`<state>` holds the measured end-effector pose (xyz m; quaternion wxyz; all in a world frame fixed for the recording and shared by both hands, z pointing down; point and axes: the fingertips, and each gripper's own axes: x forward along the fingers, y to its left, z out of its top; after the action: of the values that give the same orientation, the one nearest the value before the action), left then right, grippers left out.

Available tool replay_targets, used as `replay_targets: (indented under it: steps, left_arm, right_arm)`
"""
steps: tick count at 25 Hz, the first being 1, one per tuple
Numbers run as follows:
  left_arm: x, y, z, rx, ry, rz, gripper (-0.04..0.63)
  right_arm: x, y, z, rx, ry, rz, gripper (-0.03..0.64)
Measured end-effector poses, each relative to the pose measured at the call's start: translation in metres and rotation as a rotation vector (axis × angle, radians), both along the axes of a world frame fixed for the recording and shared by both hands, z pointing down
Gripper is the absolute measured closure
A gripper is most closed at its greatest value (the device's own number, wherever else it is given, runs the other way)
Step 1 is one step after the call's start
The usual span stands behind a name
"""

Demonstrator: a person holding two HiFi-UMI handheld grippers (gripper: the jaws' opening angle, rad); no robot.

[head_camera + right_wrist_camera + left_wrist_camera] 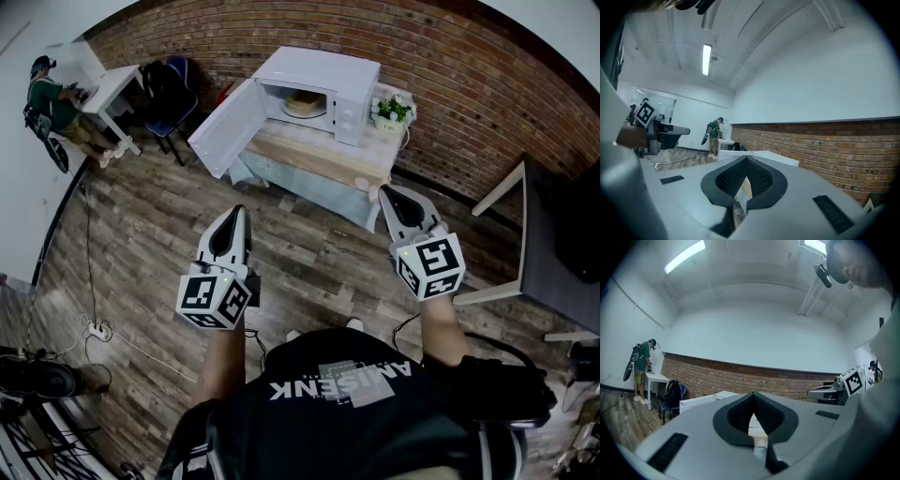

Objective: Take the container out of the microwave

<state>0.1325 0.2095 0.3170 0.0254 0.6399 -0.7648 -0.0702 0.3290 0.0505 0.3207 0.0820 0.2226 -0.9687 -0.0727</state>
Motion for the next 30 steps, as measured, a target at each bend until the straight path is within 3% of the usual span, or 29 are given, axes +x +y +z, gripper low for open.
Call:
replay_targets:
  steps: [15,30]
  left_arm:
    - [0.008,0.017,-0.007,0.037,-0.002,0.014,0.588]
    - [-0.026,0.046,-0.004,0.048,-0.019,0.030,0.588]
  right_arm:
    - [0.011,0.017,-0.008,0.008,-0.030,0.010,0.577]
    - [-0.028,0.052,-0.003,0.039,-0.007,-0.008,0.575]
